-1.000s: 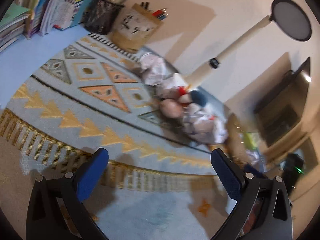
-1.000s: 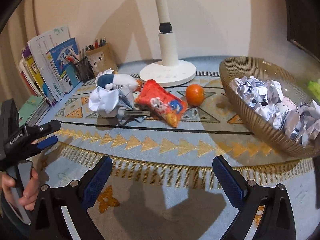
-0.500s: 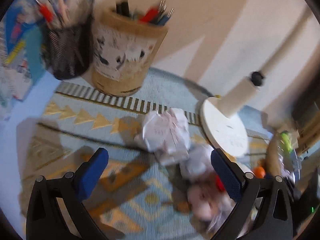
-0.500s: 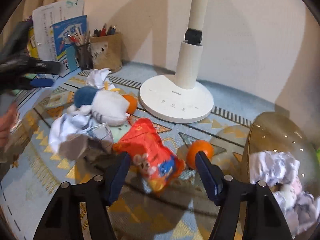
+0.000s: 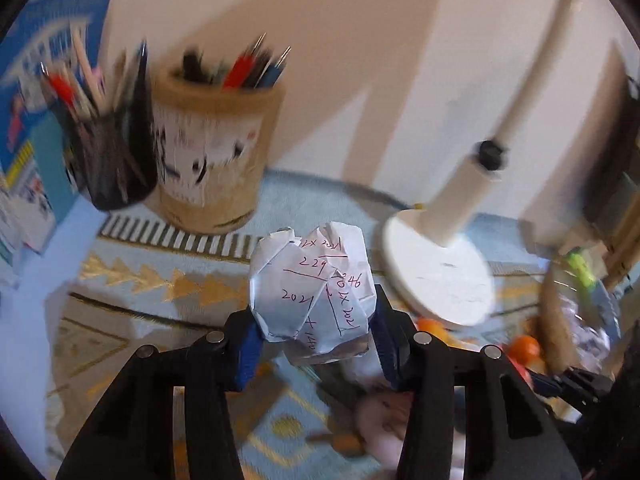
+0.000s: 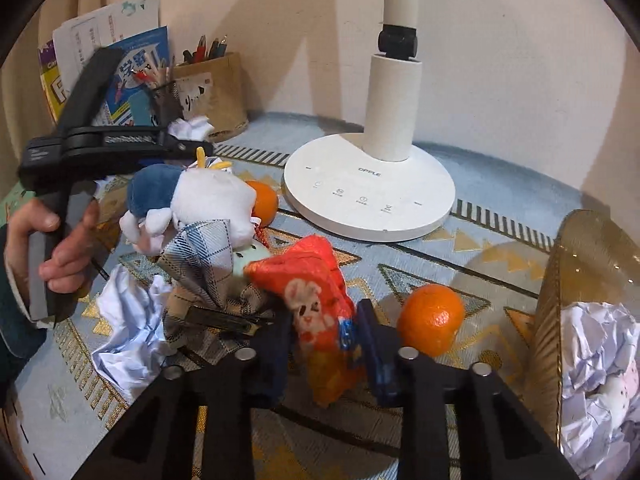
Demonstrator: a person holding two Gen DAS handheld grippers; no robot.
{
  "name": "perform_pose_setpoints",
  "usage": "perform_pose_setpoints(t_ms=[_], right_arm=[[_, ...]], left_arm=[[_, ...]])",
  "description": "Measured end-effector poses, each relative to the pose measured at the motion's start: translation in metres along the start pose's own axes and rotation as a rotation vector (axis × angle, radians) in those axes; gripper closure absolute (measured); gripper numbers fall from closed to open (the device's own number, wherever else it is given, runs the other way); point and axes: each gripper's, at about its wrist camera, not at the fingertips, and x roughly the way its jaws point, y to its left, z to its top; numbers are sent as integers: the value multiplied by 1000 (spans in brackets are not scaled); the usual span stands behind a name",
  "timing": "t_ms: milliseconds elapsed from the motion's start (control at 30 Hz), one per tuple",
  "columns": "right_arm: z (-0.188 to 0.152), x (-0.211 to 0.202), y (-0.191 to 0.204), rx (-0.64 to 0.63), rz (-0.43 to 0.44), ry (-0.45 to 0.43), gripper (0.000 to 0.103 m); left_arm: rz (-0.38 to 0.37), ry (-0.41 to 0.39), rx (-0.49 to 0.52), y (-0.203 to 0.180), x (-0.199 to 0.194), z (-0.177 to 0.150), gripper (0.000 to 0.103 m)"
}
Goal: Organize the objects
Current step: 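Grasp a paper ball with red writing with left tool while right grasps the orange snack bag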
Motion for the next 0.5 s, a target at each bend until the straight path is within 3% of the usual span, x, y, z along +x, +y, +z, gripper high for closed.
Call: perform_pose_setpoints(t_ms=[33,167,267,300,333,400,433,500], right_arm=[[-1,-7,3,6,-9,-12,81],[-13,-61,16,65,-58,-94,82],[-35,-104,24,135,-90,-120,82],[-43,-112,26,164,-90,-103,82],[-52,-117,28,193,-97,-69,82],[-68,-111,29,265,-94,73,81],[-79,-106,26,338,-40,132,81],[-89,-102,26,375,11,135,81]], left_arm=[[-9,-7,7,-4,-11,-1,58],[-63,-44,31,-21,-80,-23,58],[-170,46,-92,-20,-103,-52,58],[-220,67,-128,-18,-112,-67,58],[-224,74,-132,-22,-114,-78,58],[-154,87,-93,-26,-115,-106,58],[-119,93,-66,-29,-111,-119,58],[-120,100,-48,-32,-100,-132,58]])
